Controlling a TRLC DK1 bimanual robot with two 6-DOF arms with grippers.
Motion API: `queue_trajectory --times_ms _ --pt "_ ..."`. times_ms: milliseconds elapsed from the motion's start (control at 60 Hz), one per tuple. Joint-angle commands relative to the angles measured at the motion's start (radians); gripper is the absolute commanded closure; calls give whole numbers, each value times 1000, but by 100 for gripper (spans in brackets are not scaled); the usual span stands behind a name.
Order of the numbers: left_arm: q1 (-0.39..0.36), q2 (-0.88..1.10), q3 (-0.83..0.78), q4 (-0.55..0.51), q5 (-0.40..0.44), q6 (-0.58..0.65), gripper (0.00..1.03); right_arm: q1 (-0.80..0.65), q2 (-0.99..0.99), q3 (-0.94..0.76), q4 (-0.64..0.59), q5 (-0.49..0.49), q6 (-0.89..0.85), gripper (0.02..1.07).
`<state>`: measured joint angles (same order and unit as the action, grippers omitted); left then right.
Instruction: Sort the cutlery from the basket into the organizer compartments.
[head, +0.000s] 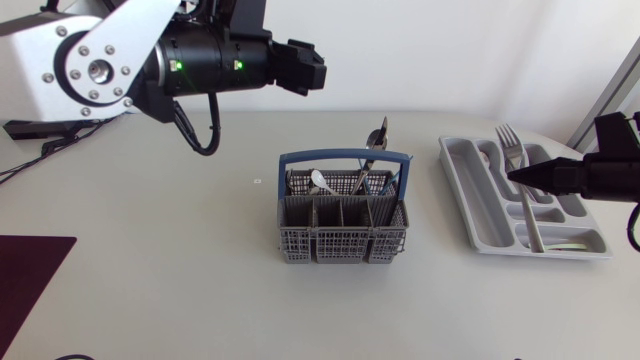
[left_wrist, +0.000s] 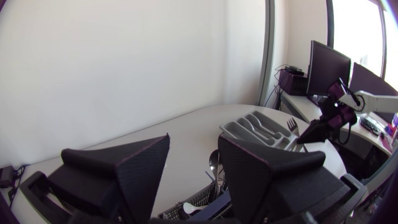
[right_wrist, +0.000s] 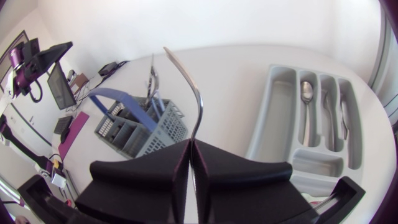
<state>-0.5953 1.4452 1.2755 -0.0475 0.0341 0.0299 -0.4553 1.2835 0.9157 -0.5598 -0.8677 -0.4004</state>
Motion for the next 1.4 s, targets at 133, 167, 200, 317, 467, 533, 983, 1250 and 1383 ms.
queue_trajectory --times_ms 133,167,200,317,467,533,983,1250,1383 --pt "-63 -39 -107 1 -74 117 44 -120 212 173 -6 -19 -61 98" --pt "-74 -42 -125 8 -89 133 43 -138 258 212 -5 -19 -63 98" --pt "-78 -43 -139 15 -97 142 43 -152 290 241 -3 -19 -61 98" --pt "-81 -46 -185 29 -112 165 40 -181 425 365 3 -19 -44 98" --pt "-70 -75 -240 41 -114 185 35 -194 599 512 31 -16 0 98" --pt "-63 -88 -255 41 -114 186 35 -192 651 557 63 -8 32 98" --pt "-40 -151 -323 40 -131 186 35 -151 1017 982 93 50 202 98" --pt "-31 -170 -352 38 -131 186 35 -112 1152 1088 80 108 229 98" --pt "-28 -174 -354 37 -131 185 35 -102 1175 1071 90 150 221 97"
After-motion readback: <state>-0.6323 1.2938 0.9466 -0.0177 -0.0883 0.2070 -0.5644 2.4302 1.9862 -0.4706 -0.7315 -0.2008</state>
